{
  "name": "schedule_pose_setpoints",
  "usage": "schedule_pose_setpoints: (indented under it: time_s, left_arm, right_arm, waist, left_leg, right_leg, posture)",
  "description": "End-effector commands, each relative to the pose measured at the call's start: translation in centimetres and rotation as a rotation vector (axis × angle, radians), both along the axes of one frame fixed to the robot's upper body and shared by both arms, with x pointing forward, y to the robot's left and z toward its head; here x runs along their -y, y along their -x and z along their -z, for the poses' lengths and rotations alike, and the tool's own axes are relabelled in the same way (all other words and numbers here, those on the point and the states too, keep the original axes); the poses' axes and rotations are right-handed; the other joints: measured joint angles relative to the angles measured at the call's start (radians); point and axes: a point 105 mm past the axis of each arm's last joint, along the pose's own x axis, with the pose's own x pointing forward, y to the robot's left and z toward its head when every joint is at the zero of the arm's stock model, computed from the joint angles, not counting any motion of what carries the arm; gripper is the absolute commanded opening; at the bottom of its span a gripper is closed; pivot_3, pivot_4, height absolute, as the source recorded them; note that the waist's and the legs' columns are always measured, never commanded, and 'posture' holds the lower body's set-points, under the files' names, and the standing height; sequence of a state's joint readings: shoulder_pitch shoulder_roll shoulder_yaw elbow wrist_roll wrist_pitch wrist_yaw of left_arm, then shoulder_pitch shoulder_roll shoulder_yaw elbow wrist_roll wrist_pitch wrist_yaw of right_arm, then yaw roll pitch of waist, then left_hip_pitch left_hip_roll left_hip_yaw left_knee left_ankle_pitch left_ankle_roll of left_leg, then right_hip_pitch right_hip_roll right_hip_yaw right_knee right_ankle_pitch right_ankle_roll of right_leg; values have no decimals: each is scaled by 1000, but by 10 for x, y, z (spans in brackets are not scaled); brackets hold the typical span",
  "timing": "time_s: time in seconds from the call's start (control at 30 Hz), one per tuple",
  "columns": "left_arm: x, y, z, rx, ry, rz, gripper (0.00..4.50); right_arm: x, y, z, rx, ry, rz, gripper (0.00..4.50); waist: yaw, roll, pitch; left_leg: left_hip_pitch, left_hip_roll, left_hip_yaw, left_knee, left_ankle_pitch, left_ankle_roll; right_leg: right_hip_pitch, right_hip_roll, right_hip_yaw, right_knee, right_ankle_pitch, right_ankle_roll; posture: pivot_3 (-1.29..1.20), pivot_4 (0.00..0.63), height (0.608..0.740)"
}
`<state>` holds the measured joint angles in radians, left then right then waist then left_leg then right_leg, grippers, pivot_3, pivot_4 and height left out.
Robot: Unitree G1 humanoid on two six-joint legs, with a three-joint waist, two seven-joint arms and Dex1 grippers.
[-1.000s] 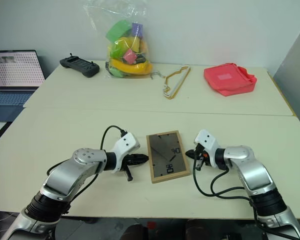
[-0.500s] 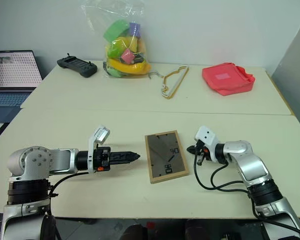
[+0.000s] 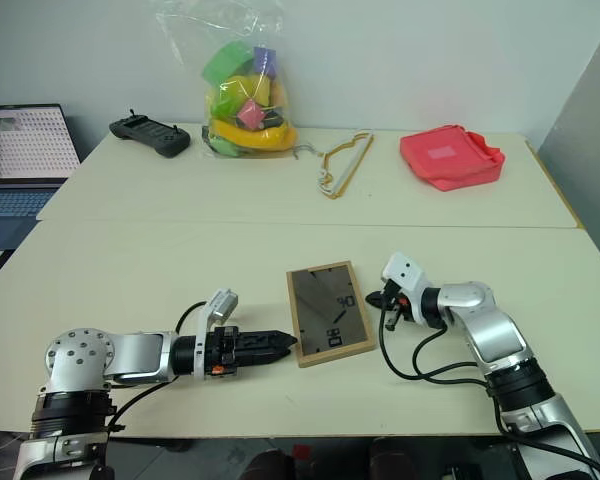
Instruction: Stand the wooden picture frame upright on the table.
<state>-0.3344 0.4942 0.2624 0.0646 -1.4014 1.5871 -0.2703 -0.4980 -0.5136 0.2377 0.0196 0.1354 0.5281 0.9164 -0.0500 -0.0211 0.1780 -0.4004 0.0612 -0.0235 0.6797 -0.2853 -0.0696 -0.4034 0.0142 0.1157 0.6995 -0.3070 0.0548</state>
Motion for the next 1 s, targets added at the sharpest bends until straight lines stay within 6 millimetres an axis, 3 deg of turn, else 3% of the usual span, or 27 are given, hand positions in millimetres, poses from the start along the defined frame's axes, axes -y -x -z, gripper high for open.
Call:
schedule_pose_setpoints:
  time_s: [0.03, 0.3, 0.33, 0.57, 0.8, 0.93, 1.0]
  left_arm:
    - [8, -1, 23, -69, -29, -54, 4481]
    - [26, 4, 11, -27, 47, -8, 4481]
    - [27, 3, 9, -17, 57, -14, 4129]
    - [25, 9, -3, 25, 97, -14, 2855]
    - [18, 4, -2, 34, 71, -84, 1484]
    - [21, -7, -1, 48, 34, -122, 1285]
    - [20, -13, -12, 91, 36, -109, 1285]
  right_arm:
    - [-25, 11, -8, 4, -52, -64, 0]
    - [-38, 10, -11, -1, -88, -48, 0]
    - [-37, 9, -11, -4, -93, -36, 0]
    - [-23, 1, -9, -2, -86, 21, 0]
    - [-15, -5, -10, 12, -91, 61, 0]
    - [-10, -5, -18, 29, -111, 78, 0]
    - [4, -11, -37, 69, -142, 115, 0]
  waist:
    - [6, 3, -5]
    - [20, 8, -12]
    - [20, 8, -12]
    - [17, 8, -12]
    - [17, 8, -12]
    - [18, 8, -12]
    - [20, 7, -12]
  left_leg:
    - [0, -1, 0, 0, 0, 0]
    - [5, -2, 0, 0, 0, 0]
    - [5, -2, -1, 0, 0, 0]
    - [4, -1, -5, 0, 0, 0]
    - [4, -1, -6, -1, 0, 0]
    - [3, -1, -6, -1, 0, 0]
    - [3, -1, -6, -1, 0, 0]
  right_leg:
    - [1, -1, 0, -1, 0, 0]
    - [12, -1, -6, -6, 0, 0]
    - [13, -1, -7, -7, 0, 0]
    - [14, -1, -11, -9, 0, 0]
    - [14, -1, -12, -9, -1, -1]
    - [14, -1, -13, -9, -1, -1]
    - [14, -1, -13, -10, -1, -1]
  posture:
    - [0, 150, 740]
    - [0, 150, 740]
    - [0, 150, 740]
    - [0, 150, 740]
    - [0, 150, 740]
    - [0, 150, 740]
    - [0, 150, 740]
